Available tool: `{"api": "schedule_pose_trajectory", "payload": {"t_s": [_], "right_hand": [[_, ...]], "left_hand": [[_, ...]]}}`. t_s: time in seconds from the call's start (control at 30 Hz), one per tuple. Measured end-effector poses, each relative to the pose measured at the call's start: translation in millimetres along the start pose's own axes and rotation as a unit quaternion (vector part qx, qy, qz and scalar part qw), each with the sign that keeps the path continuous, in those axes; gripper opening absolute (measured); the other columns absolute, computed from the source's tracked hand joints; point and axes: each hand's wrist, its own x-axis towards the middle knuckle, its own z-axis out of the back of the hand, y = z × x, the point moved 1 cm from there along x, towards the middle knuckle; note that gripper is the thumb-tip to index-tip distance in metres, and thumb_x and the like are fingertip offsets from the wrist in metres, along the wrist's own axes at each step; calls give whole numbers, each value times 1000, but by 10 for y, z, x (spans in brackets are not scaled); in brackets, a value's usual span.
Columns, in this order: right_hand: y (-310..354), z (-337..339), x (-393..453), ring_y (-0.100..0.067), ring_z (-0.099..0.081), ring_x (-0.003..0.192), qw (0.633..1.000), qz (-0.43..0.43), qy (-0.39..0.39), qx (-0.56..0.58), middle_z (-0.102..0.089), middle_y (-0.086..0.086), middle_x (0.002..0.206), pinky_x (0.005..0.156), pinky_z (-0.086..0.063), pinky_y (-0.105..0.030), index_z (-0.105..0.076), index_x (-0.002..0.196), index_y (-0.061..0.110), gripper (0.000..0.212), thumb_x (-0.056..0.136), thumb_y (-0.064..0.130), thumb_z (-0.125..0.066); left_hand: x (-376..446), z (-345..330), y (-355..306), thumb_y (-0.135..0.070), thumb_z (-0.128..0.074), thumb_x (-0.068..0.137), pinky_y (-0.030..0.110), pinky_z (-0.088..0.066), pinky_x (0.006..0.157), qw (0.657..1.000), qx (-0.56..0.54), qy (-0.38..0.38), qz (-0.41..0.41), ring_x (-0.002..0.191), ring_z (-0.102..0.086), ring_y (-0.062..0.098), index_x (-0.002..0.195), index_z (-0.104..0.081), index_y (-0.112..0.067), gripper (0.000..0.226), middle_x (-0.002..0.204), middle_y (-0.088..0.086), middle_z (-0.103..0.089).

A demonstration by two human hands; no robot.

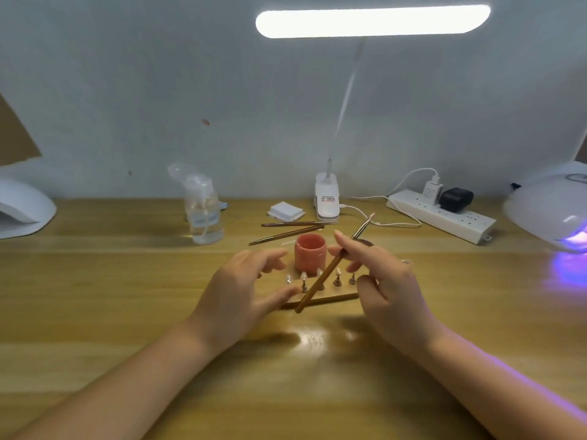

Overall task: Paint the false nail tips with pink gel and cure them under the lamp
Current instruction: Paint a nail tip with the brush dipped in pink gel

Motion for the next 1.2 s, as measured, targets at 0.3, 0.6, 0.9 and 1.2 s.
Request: {"api": "schedule_pose_trajectory", "payload": {"t_s": [0.3, 0.6, 0.9, 1.2], "right_hand": [[195, -122, -134, -10, -55, 109, 981, -43, 161, 97, -61, -4, 115, 96, -45, -32, -40, 143, 30, 74, 82, -14, -43], [-225, 327, 7, -19, -53, 88, 967, -39, 61, -245, -63, 8, 85, 75, -44, -34, -70, 104, 19, 32, 81, 41, -69], [-403, 230, 14, -11, -36, 106, 939, -113, 170, -276, -51, 15, 106, 94, -33, -32, -68, 110, 36, 63, 70, 79, -43], [-439, 178, 27, -10, -40, 102, 959, -94, 106, -246, -53, 14, 96, 87, -28, -31, -72, 95, 36, 54, 69, 77, -49]], "left_hand": [[-48, -72, -364, -14, -70, 86, 22, -53, 67, 977, -120, -95, -146, 77, -64, 4, 98, -64, -3, 17, 85, -1, -67], [622, 247, -291, -20, -66, 91, 24, -55, 52, 963, -169, -125, 170, 51, -61, 6, 80, -63, -16, 12, 66, 0, -65], [1262, 93, -240, -15, -68, 82, 35, -62, 60, 969, -24, 68, 238, 61, -69, 21, 77, -70, -7, 9, 70, 10, -69], [1306, -116, -192, -14, -67, 84, 30, -61, 63, 949, 8, 165, 267, 64, -69, 17, 86, -67, -7, 7, 73, 9, -69]]}}
